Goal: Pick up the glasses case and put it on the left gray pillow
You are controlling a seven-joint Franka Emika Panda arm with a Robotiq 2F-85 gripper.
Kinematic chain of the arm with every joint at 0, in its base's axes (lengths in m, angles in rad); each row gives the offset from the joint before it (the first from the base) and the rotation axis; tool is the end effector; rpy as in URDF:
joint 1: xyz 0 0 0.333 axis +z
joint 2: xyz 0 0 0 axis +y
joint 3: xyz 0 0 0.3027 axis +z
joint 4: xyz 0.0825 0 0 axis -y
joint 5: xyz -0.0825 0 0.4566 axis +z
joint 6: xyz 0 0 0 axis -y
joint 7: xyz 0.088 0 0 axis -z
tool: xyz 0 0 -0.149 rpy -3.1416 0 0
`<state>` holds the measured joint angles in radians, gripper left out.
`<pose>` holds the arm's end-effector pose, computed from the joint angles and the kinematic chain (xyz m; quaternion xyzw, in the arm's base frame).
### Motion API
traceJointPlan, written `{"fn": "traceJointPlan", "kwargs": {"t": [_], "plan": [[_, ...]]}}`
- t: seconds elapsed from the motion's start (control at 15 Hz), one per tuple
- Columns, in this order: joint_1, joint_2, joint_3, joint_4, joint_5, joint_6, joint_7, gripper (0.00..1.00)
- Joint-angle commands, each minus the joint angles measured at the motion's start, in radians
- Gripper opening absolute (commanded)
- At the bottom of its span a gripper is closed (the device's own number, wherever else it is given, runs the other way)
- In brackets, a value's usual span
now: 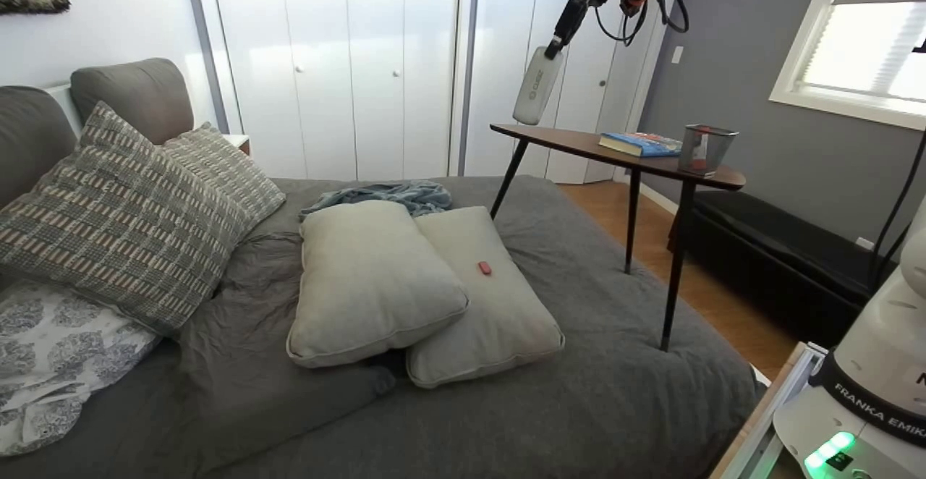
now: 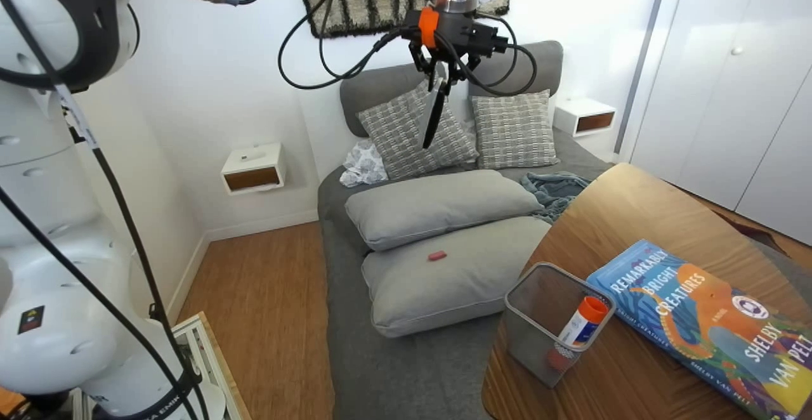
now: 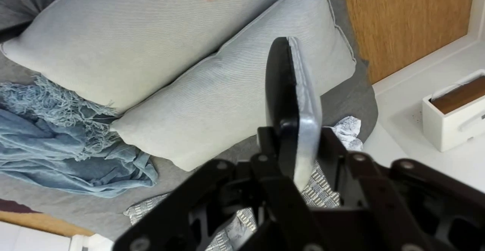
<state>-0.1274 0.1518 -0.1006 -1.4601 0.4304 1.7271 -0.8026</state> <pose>0.6874 -0.0980 0.5573 -0.9425 -0.2577 -0.1504 0.1506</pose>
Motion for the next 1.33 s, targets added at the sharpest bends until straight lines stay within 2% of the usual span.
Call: {"fn": "traceJointPlan", "kwargs": {"t": [0.0,0.2,0.6,0.8,1.0,1.27], "plan": [[0.019,0.066,0.046,0.002,0.023,0.061,0.104,0.09],[0.048,0.109,0.098,-0.024,0.031,0.123,0.202,0.09],[0.091,0.199,0.218,-0.074,0.161,0.294,0.329,0.09],[0.086,0.226,0.262,-0.118,0.299,0.417,0.339,0.09],[0.081,0.245,0.277,-0.18,0.443,0.519,0.326,0.09],[0.086,0.283,0.28,-0.253,0.615,0.59,0.303,0.09]]}}
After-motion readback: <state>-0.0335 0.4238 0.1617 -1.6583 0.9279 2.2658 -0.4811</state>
